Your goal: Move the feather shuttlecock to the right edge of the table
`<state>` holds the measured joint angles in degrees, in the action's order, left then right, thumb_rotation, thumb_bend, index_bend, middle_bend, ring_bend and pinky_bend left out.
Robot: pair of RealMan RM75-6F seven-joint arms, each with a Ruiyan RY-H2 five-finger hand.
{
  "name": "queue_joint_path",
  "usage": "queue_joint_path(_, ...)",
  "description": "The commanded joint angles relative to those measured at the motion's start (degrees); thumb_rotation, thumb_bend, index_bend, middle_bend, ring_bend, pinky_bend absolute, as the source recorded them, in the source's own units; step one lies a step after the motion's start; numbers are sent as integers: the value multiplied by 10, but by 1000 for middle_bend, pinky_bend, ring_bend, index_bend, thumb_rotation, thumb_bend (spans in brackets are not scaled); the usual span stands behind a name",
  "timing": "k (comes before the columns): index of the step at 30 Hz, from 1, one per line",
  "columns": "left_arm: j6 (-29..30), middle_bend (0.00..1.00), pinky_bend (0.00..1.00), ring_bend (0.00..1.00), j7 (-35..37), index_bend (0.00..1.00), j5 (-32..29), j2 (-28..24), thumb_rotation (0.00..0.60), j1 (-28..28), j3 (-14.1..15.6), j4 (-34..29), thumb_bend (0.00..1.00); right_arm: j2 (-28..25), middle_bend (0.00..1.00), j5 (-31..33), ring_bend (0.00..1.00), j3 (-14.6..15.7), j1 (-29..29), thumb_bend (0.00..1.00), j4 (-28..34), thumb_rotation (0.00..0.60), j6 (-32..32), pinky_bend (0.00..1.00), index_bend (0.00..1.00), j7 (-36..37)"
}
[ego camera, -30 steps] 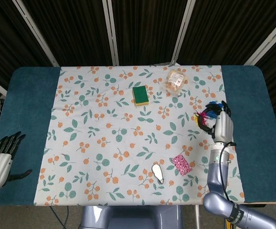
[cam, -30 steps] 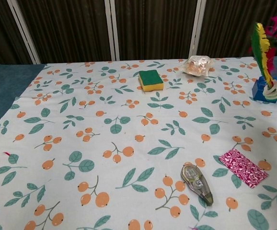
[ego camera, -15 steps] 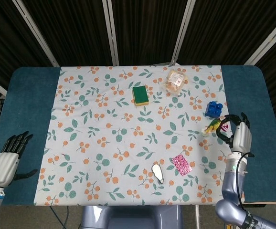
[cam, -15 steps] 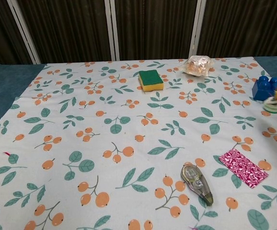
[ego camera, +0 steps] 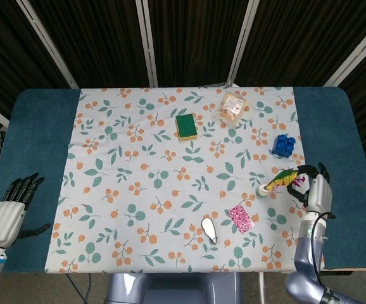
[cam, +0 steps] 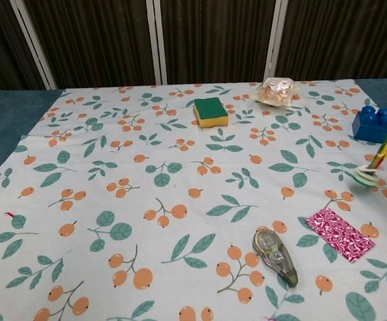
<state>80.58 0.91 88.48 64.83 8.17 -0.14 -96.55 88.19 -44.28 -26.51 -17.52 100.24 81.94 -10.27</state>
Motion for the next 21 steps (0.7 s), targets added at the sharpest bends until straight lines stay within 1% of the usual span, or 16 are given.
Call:
queue_joint_path(1, 0, 0, 0, 0, 0, 0, 0, 0, 600, 0, 0, 0, 77, 1, 299, 0, 0, 2, 0, 424, -1, 600, 0, 0, 659, 1)
queue_joint_path(13, 3, 0, 0, 0, 1, 0, -3, -1, 600, -1, -1, -1, 76, 5, 299, 7, 0, 13, 4, 424, -7, 600, -8, 0, 659, 8)
queue_joint_path(21, 2, 0, 0, 0, 1, 0, -6, -1, 600, 0, -1, -1, 77, 5, 300, 3, 0, 15, 5, 423, -9, 600, -6, 0, 659, 11)
